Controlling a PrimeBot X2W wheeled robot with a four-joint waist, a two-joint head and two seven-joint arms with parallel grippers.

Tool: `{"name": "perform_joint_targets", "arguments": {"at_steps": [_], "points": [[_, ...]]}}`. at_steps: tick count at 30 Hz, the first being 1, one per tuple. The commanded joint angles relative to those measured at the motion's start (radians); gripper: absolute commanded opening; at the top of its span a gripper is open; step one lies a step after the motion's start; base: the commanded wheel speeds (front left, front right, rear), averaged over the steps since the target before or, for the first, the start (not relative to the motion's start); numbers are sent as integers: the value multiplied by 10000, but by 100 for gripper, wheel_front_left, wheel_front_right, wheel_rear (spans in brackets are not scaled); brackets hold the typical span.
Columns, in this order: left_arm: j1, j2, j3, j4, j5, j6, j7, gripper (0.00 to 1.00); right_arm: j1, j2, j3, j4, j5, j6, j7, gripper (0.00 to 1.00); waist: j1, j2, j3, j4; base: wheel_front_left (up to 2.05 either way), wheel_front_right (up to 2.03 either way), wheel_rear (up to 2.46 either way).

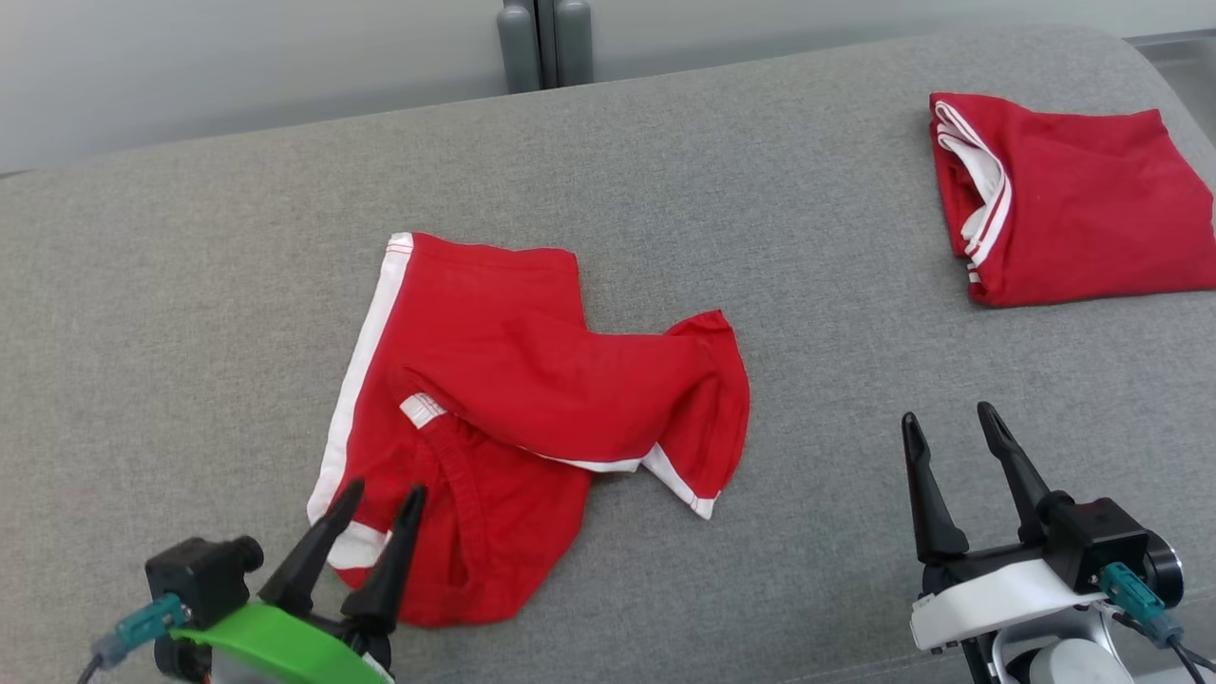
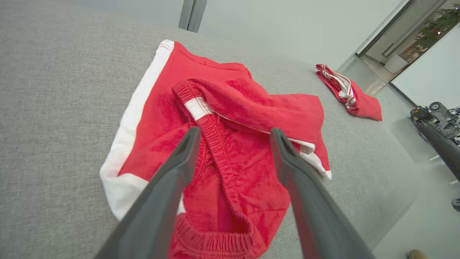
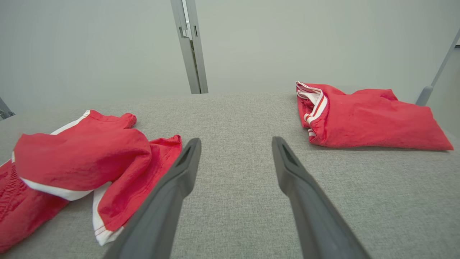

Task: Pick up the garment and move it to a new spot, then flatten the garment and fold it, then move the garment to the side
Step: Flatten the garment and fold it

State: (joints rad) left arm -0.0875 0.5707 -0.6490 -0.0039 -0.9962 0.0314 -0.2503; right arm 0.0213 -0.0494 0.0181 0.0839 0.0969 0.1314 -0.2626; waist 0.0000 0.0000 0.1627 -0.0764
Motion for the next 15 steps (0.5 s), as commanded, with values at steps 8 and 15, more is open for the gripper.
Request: {"name": "perform_joint_targets", "arguments": {"at_steps": [8, 15], "points": [[-1500, -717, 558, 960, -1034, 320, 791, 100, -259, -20, 263, -60, 63, -16, -29, 100, 0, 0, 459, -345, 0, 0, 0], [-2295, -1253, 338, 2595, -1041, 196, 1157, 100, -342, -22, 184, -74, 85, -16, -29, 100, 0, 0, 748, -550, 0, 0, 0]]}}
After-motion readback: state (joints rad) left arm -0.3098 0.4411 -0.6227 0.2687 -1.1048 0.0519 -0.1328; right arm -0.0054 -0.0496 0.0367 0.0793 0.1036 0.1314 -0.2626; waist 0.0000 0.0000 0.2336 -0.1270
